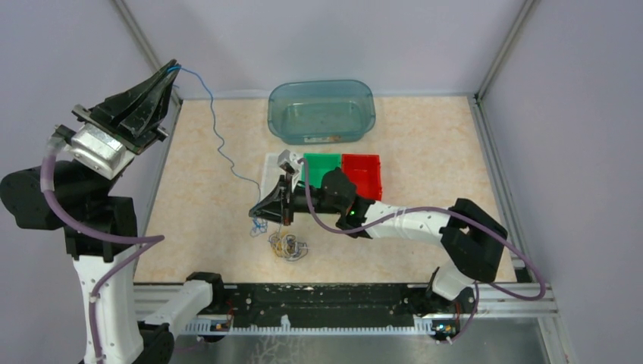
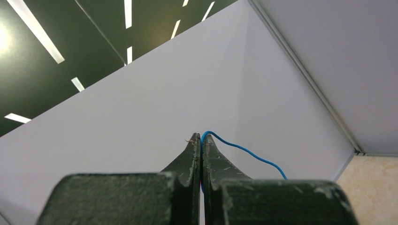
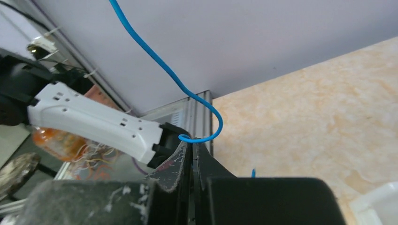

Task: Untangle the cables

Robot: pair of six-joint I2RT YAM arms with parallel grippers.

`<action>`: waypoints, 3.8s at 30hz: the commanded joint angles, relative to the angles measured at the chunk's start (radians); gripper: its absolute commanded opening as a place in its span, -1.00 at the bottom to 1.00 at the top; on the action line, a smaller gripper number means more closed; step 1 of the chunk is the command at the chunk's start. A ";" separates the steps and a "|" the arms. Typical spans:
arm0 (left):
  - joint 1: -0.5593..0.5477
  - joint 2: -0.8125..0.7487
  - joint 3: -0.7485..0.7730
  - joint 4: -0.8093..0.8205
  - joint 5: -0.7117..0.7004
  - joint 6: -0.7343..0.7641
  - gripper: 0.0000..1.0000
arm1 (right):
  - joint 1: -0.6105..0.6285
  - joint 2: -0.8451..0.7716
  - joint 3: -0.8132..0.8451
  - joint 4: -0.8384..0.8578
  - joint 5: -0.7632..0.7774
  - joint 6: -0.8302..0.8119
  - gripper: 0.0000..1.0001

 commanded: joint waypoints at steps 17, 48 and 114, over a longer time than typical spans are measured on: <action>0.001 -0.135 -0.427 -0.354 0.293 -0.445 -0.34 | -0.032 -0.191 0.149 -0.151 0.215 -0.221 -1.00; 0.002 -0.083 -0.419 -0.606 0.483 -0.296 -0.02 | -0.032 -0.230 0.148 -0.198 0.146 -0.244 -1.00; 0.002 -0.112 -0.346 -0.154 0.173 -0.577 -1.00 | 0.017 -0.040 -0.068 0.170 0.163 0.072 -0.43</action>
